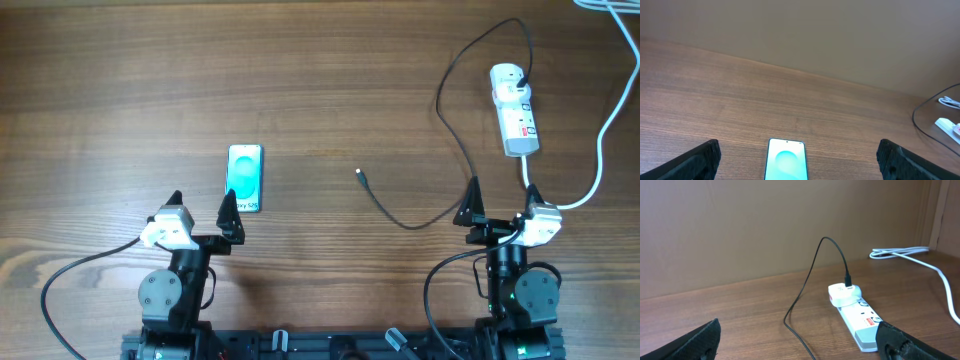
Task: Plug charger to phone and switch on socket
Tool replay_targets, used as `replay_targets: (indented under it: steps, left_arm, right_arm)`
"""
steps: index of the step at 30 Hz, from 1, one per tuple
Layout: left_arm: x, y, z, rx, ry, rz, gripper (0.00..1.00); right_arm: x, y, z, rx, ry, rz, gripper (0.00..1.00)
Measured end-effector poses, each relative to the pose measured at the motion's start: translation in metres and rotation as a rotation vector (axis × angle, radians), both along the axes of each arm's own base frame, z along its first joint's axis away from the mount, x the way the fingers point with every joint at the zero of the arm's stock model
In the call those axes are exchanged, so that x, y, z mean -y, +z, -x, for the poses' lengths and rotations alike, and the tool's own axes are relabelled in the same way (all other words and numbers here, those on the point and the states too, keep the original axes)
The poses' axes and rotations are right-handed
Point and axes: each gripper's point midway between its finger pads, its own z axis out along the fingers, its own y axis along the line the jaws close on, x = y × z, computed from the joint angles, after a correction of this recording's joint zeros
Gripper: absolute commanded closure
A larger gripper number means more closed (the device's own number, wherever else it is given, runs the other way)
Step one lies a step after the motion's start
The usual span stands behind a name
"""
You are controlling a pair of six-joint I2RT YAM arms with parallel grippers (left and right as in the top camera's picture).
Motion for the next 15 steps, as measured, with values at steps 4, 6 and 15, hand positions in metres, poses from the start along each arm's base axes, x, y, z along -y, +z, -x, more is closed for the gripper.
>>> replay_targets:
  steps: [4, 6, 15]
  left_arm:
    - [0.0000, 0.0002, 0.0000, 0.000, 0.000, 0.000, 0.00]
    - [0.0000, 0.0000, 0.0000, 0.000, 0.000, 0.000, 0.00]
    - [0.0000, 0.0000, 0.0000, 0.000, 0.000, 0.000, 0.00]
  right_arm:
    - [-0.0001, -0.0002, 0.0000, 0.000, 0.000, 0.000, 0.00]
    - [-0.0001, -0.0002, 0.0000, 0.000, 0.000, 0.000, 0.00]
    - [-0.0001, 0.0000, 0.0000, 0.000, 0.000, 0.000, 0.00]
